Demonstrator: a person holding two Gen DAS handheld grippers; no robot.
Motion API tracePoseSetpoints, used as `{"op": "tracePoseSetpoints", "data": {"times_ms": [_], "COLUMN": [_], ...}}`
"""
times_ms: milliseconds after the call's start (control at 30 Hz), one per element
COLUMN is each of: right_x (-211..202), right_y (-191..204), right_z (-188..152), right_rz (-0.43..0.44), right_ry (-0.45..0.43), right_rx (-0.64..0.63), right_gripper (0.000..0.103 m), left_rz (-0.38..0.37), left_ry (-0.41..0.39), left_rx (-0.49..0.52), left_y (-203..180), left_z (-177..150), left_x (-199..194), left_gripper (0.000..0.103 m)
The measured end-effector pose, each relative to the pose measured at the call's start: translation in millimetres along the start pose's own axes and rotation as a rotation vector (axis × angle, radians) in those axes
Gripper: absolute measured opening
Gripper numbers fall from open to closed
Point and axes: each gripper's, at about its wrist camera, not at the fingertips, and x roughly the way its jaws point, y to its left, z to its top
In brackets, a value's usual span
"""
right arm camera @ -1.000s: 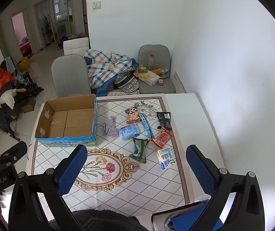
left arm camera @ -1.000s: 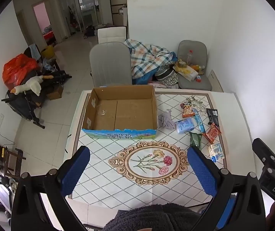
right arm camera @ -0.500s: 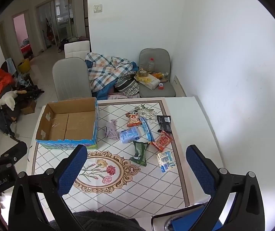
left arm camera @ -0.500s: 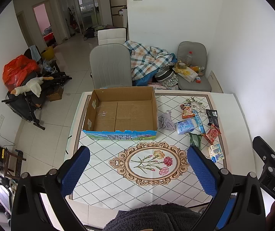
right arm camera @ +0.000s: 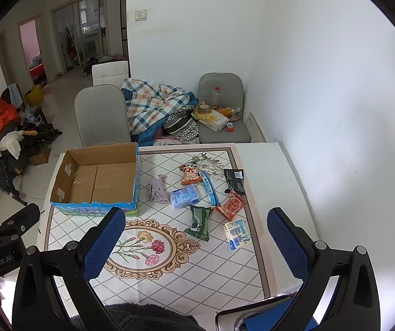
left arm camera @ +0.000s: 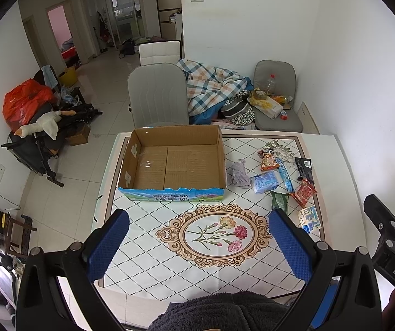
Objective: Organize soft objects
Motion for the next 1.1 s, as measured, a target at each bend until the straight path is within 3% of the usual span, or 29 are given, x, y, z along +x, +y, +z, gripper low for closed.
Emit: {"op": "tracePoseSetpoints", "data": {"times_ms": [1100], "right_x": [-2.8], "right_y": [-3.8], "right_z": [-6.3], "right_rz": [0.011], "right_ry": [-0.031], "right_rx": [0.01], "right_gripper": [0.103], "left_rz": [-0.009], "left_ry": [0.004], "left_rx": [-0.003], "left_y": [-3.5], "left_z": [2.7], "left_x": [-2.4], "left_gripper": [0.103]}}
